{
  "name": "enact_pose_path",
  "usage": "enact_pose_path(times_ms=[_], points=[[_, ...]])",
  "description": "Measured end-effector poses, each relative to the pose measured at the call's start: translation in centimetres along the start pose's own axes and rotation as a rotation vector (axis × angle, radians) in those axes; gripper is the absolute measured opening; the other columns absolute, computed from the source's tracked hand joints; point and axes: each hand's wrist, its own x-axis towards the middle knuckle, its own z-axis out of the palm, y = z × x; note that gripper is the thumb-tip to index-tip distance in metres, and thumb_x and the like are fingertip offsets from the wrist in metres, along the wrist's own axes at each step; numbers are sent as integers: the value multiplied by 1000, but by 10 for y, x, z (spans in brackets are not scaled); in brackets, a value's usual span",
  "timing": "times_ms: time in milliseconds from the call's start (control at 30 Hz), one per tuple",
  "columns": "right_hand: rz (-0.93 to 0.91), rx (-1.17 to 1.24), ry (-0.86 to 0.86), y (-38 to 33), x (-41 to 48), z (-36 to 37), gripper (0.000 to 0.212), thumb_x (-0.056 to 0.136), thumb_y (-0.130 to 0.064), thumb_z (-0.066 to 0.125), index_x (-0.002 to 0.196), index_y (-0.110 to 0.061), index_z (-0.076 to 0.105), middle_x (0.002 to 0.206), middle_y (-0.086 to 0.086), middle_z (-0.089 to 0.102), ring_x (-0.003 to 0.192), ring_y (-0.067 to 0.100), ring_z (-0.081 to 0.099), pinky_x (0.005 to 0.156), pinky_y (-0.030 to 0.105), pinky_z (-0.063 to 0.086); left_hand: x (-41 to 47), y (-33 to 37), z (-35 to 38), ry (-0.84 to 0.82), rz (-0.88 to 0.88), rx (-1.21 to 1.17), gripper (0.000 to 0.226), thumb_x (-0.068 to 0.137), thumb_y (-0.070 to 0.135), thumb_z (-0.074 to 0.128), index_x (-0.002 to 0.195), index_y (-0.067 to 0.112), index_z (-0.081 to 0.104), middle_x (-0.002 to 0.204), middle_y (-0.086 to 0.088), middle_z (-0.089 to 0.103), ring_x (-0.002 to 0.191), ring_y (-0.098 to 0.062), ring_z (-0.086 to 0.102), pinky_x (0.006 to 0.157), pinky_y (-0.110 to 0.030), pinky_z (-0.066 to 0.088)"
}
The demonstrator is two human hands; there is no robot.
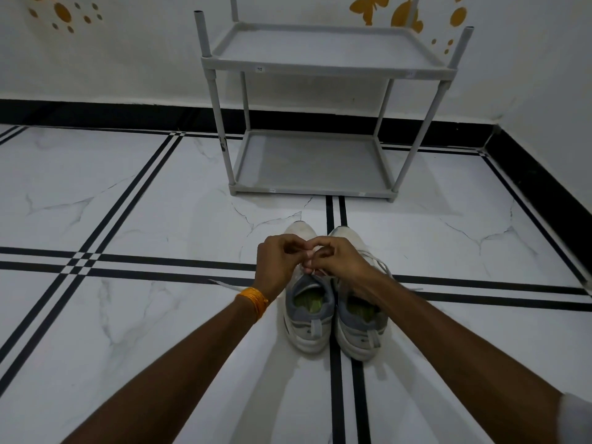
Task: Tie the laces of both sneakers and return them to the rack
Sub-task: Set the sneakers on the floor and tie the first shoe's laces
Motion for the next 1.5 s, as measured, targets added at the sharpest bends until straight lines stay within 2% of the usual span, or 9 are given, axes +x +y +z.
enact_pose_path(times_ms=[100, 200, 333, 467, 567, 833, 1100, 1333, 1500], points=[[-26, -32, 24, 1, 0, 1, 32, 80, 8, 71, 110, -1, 67, 85, 19, 73, 75, 21, 73, 71, 24, 58, 0, 3, 1, 16, 30, 69, 10, 77, 10, 78, 88, 8, 78, 86, -8, 76, 73, -2, 67, 67, -1, 48], [-65, -83, 66, 6, 0, 2, 34, 79, 4, 73, 110, -9, 68, 86, 23, 74, 80, 30, 74, 78, 33, 60, -2, 2, 4, 98, -9, 94, 14, 75, 12, 81, 87, 10, 75, 82, -5, 74, 71, -4, 66, 67, -7, 50], [-110, -191, 72, 10, -1, -1, 32, 79, 0, 75, 107, -15, 69, 82, 15, 75, 78, 23, 75, 84, 41, 60, -1, 2, 0, -19, -336, -111, 40, 77, 21, 80, 109, 15, 56, 88, -9, 68, 79, -19, 66, 66, -24, 52], [-156, -230, 58, 8, -5, 0, 29, 80, -7, 76, 104, -23, 71, 87, 8, 76, 81, 20, 74, 85, 42, 60, -1, 1, -3, -183, -421, -231, 9, 88, 6, 64, 95, 11, 65, 91, -12, 66, 88, -27, 63, 71, -27, 54], [-155, -236, 67, 6, -6, 1, 21, 80, -7, 76, 95, -21, 74, 89, 4, 75, 84, 18, 73, 85, 43, 60, -5, 1, -8, -169, -473, -370, 12, 89, 2, 60, 99, 3, 67, 84, -9, 67, 76, -20, 64, 56, -19, 53], [-141, -69, 129, 4, -11, 4, 28, 82, 1, 72, 105, -12, 62, 84, 17, 74, 77, 26, 75, 77, 40, 62, -13, -4, -5, 50, -312, -337, 23, 78, 8, 77, 99, 0, 71, 92, -13, 74, 82, -21, 72, 71, -24, 60], [-283, -472, 229, 8, -8, 8, 33, 88, -14, 69, 119, -23, 64, 86, -2, 74, 68, 2, 71, 73, 21, 60, -8, -4, -3, 70, -178, -151, 18, 72, 14, 84, 85, 7, 73, 78, -6, 74, 71, -13, 70, 70, -19, 59], [-360, -520, 192, 8, -10, 6, 22, 91, -14, 66, 111, -24, 65, 82, -1, 75, 71, 4, 71, 72, 27, 61, -9, -1, -3, 39, -266, -220, 19, 74, 13, 81, 89, 6, 72, 78, -6, 72, 69, -13, 68, 62, -12, 54], [-322, -722, 259, 6, -3, 13, 21, 91, -11, 62, 111, -11, 70, 97, 9, 76, 82, 18, 70, 82, 34, 58, -7, 0, -6, 33, -129, -40, 23, 70, 22, 86, 84, 9, 73, 76, -3, 73, 68, -11, 68, 65, -12, 54]])
